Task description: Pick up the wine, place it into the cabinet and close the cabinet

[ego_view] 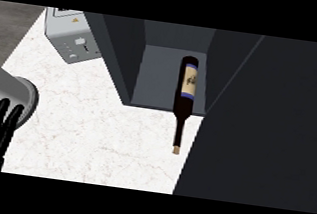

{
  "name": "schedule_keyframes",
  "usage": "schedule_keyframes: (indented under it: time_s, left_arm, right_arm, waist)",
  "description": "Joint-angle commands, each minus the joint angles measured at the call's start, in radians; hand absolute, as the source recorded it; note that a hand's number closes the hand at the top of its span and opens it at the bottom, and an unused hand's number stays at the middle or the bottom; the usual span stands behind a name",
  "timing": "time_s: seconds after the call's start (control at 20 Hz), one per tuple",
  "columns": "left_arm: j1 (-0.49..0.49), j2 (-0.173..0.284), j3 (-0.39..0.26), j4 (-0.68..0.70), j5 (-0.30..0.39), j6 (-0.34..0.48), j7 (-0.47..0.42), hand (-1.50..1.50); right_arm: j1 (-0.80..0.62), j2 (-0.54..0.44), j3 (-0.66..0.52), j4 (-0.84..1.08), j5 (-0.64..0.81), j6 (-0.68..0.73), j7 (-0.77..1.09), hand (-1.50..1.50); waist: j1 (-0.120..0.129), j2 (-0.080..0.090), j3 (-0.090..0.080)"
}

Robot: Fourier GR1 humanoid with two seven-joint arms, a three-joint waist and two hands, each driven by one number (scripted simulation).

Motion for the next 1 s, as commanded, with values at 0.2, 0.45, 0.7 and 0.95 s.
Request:
schedule_keyframes:
  time_s: [0.2, 0.45, 0.7, 0.95]
  left_arm:
    - [0.236, 0.092, 0.239, -0.058, 0.111, -0.207, -0.048, -1.5]
    - [0.337, 0.086, 0.346, -0.024, 0.142, -0.334, -0.088, -1.5]
    - [0.378, 0.099, 0.434, -0.065, 0.197, -0.393, -0.048, -1.5]
    - [0.373, 0.127, 0.537, -0.033, 0.269, -0.469, 0.011, -1.5]
  right_arm:
    - [-0.137, 0.119, 0.239, -0.048, 0.183, -0.149, 0.127, 1.5]
    - [-0.279, 0.121, 0.368, 0.012, 0.321, -0.291, 0.157, 1.5]
    - [-0.554, 0.122, 0.412, 0.178, 0.379, -0.481, 0.159, 1.5]
    - [-0.787, 0.122, 0.384, 0.379, 0.344, -0.647, 0.173, 1.5]
  waist:
    - [0.012, -0.002, -0.001]
    - [0.01, -0.001, 0.0]
    - [0.016, 0.001, 0.0]
    - [0.022, 0.004, 0.0]
